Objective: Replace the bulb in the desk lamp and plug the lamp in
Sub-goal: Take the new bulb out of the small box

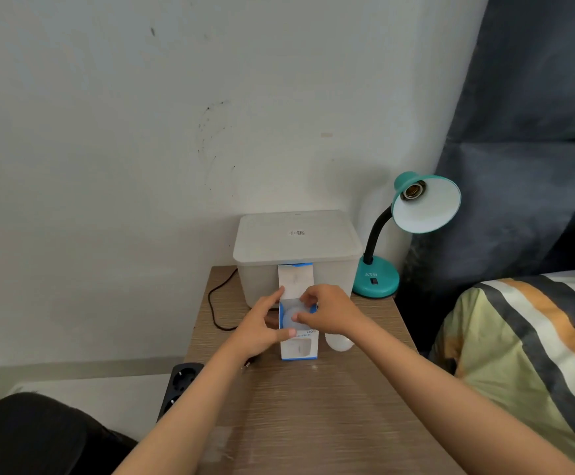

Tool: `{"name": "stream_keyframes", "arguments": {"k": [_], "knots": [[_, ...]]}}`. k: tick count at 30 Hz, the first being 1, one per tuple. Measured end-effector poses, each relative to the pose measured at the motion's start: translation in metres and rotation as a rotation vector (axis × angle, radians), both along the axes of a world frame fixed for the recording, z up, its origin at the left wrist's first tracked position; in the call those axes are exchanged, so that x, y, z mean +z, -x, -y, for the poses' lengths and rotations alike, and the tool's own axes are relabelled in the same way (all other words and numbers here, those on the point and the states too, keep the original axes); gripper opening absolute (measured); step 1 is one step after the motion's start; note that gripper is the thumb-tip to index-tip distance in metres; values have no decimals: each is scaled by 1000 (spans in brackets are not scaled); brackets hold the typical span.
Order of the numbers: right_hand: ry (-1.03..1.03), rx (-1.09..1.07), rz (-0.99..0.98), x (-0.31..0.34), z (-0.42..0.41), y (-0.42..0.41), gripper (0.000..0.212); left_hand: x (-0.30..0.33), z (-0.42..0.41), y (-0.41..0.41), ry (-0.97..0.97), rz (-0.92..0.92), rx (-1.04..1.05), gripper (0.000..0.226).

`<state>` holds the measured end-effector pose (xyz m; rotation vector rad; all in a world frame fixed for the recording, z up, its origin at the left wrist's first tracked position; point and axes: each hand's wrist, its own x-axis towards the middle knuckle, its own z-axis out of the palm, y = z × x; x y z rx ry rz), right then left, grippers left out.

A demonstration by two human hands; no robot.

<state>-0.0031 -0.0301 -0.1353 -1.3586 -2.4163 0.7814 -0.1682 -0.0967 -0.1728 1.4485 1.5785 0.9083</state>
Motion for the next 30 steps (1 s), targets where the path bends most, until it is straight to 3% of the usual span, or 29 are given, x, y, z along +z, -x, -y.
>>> {"name": "stream_keyframes", "arguments": {"k": [4,8,14,17,20,24,30], "knots": [[36,51,145,6,-4,6,54,0,2,4,32,47,-18,89],[9,-19,64,5,0,7,52,-2,3,5,38,64,1,90],[66,-247,-460,25,6,-3,35,-1,2,2,35,72,17,92],[192,-333,-698,37,5,-11,13,1,4,0,35,67,22,91],[285,-381,-820,44,0,-22,20,3,7,-1,17,59,27,89],[165,-339,-556,35,-2,-31,39,2,8,-3,-14,42,49,84],[81,-183,-191,17,10,-31,43,2,13,-9,-46,4,108,84]]}}
